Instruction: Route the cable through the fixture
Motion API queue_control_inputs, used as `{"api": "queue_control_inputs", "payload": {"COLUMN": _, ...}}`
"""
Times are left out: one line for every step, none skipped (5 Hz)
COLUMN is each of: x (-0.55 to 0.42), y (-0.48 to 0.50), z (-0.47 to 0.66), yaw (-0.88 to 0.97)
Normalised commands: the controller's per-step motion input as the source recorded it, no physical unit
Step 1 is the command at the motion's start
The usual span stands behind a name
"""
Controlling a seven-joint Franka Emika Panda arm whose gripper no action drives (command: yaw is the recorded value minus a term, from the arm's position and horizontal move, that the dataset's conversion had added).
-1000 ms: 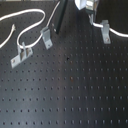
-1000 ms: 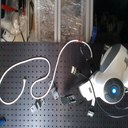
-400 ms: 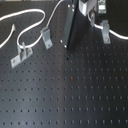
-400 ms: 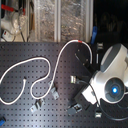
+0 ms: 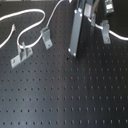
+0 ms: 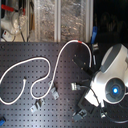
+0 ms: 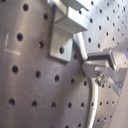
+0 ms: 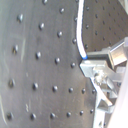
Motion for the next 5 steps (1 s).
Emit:
{"api": "queue_control_inputs", "payload": {"x": 0.068, "y": 0.193, "z": 0.02, "yaw": -0.23}}
{"api": "queue_control_inputs", "payload": {"x": -0.01, "y": 0.186, "z": -0.02, "yaw": 0.0}}
{"api": "queue_control_inputs", "payload": {"x": 0.001, "y": 0.21, "z": -0.07, "yaw": 0.0}}
{"api": "queue_control_inputs", "payload": {"x": -0.007, "y": 0.244, "z": -0.02, "yaw": -0.08}}
{"api": "queue_control_inputs", "payload": {"x": -0.041, "y": -0.022, "z": 0.0, "yaw": -0.1}}
